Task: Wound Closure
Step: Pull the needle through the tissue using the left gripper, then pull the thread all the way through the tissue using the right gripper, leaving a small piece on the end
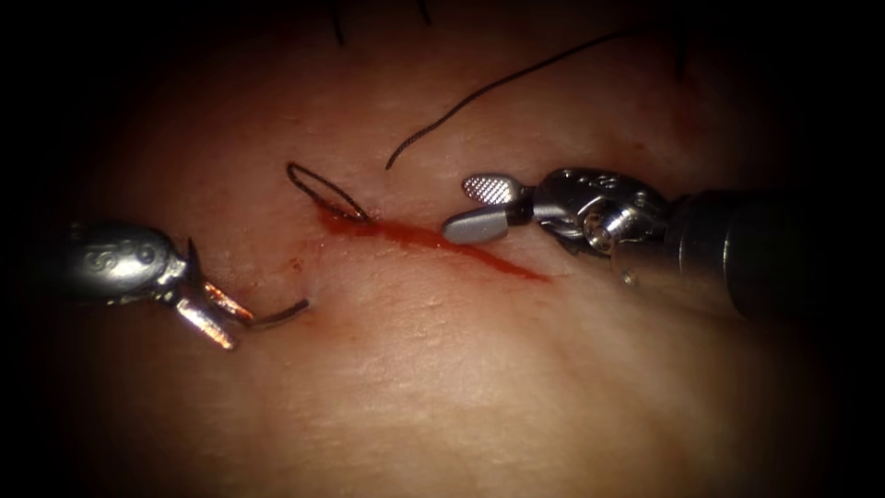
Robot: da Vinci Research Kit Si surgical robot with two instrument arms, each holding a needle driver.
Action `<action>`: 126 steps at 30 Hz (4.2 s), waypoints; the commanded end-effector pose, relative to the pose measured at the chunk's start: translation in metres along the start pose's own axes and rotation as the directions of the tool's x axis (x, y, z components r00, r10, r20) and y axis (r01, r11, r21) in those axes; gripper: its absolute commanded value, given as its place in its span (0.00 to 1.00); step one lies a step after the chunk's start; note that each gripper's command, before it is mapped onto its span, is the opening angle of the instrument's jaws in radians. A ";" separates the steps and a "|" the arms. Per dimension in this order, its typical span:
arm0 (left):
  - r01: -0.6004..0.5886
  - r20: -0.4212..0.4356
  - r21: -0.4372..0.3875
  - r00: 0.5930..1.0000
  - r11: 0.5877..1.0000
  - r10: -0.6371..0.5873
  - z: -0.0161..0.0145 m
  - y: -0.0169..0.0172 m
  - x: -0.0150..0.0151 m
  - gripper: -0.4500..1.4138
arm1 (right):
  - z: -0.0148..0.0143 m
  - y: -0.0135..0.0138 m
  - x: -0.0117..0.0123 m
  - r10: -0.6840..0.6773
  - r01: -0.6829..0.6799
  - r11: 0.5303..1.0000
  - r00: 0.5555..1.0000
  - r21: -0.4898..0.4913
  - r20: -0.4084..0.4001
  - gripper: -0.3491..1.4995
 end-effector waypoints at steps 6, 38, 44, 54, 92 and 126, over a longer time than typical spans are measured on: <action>0.053 -0.026 0.012 0.998 0.999 -0.053 -0.0006 0.0007 0.0035 0.00 | 0.0008 0.0000 -0.0003 -0.001 0.001 1.000 1.000 0.005 -0.003 0.89; -0.312 0.072 0.548 0.942 0.776 0.328 -0.0120 -0.0053 0.0174 0.00 | 0.0015 -0.0006 0.0004 -0.021 0.021 1.000 0.999 -0.013 -0.039 0.85; -0.322 0.057 0.609 0.929 0.724 0.365 -0.0140 -0.0072 0.0197 0.00 | 0.0018 -0.0008 0.0006 -0.042 0.041 0.999 0.998 -0.018 -0.040 0.84; -0.310 0.046 0.655 0.926 0.689 0.374 -0.0154 -0.0082 0.0216 0.00 | 0.0018 -0.0012 0.0007 -0.047 0.046 0.999 0.998 -0.019 -0.040 0.84; -0.249 0.043 0.725 0.947 0.643 0.318 -0.0148 -0.0013 0.0056 0.00 | 0.0117 -0.0091 0.0011 -0.490 0.497 0.856 0.868 -0.140 0.083 0.72; -0.242 0.025 0.720 0.946 0.651 0.323 -0.0133 -0.0010 0.0046 0.00 | 0.0146 -0.0079 -0.0026 -0.511 0.523 0.850 0.847 -0.059 0.146 0.00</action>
